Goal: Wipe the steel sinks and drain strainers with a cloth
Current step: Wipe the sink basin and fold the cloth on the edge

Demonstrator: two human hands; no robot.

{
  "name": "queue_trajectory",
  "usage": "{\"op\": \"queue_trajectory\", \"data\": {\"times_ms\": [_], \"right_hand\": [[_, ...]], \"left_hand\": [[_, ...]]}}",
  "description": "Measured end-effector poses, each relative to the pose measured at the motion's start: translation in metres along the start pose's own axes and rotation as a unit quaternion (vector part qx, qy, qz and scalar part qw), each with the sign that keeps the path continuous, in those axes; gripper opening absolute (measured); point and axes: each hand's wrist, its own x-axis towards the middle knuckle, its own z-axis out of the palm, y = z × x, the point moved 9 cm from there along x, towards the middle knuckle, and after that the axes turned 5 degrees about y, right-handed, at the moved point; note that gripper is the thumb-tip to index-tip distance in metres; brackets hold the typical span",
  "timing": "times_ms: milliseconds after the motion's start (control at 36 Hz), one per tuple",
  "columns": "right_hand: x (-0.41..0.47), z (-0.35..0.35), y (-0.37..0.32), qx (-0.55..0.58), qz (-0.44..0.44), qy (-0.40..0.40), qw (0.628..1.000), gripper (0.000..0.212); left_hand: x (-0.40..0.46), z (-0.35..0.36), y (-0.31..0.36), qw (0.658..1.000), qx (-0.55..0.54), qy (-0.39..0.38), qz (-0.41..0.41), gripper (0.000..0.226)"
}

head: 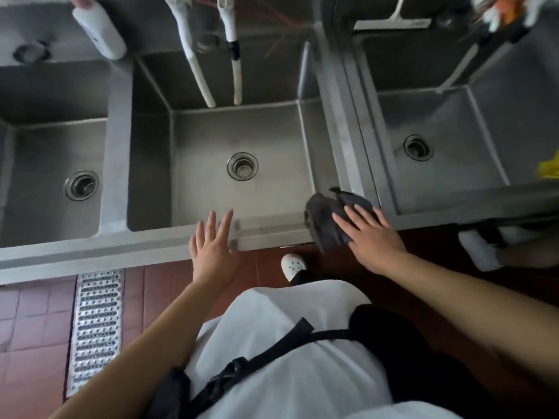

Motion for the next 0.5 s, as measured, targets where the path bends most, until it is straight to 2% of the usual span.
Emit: {"op": "queue_trajectory", "data": {"times_ms": [83, 139, 167, 222, 278, 333, 417, 500], "right_hand": [[-0.007, -0.007, 0.035, 0.035, 0.003, 0.0, 0.999, 0.058], [-0.006, -0.022, 0.044, 0.146, 0.001, 0.019, 0.989, 0.054], [-0.003, -0.033, 0.048, 0.233, 0.009, 0.032, 0.972, 0.052], [0.003, -0.053, 0.057, 0.409, 0.045, 0.039, 0.911, 0.044], [0.01, -0.076, 0.066, 0.513, 0.075, 0.056, 0.853, 0.031], [0.019, -0.099, 0.075, 0.562, 0.088, 0.073, 0.819, 0.021], [0.033, -0.133, 0.081, 0.604, 0.06, 0.05, 0.793, 0.019], [0.046, -0.174, 0.086, 0.574, 0.002, 0.049, 0.818, 0.015]], "left_hand": [[0.014, 0.001, 0.023, 1.0, -0.01, -0.016, -0.008, 0.084], [0.028, -0.003, 0.039, 0.999, -0.023, -0.019, -0.024, 0.08], [0.034, -0.005, 0.049, 0.998, -0.039, -0.023, -0.031, 0.076], [0.047, -0.009, 0.069, 0.989, -0.129, -0.045, -0.047, 0.067], [0.054, -0.012, 0.097, 0.964, -0.241, -0.099, -0.052, 0.063], [0.056, -0.019, 0.132, 0.945, -0.285, -0.16, -0.002, 0.068], [0.06, -0.044, 0.181, 0.927, -0.314, -0.192, 0.076, 0.082], [0.067, -0.074, 0.221, 0.918, -0.33, -0.176, 0.131, 0.093]]}}
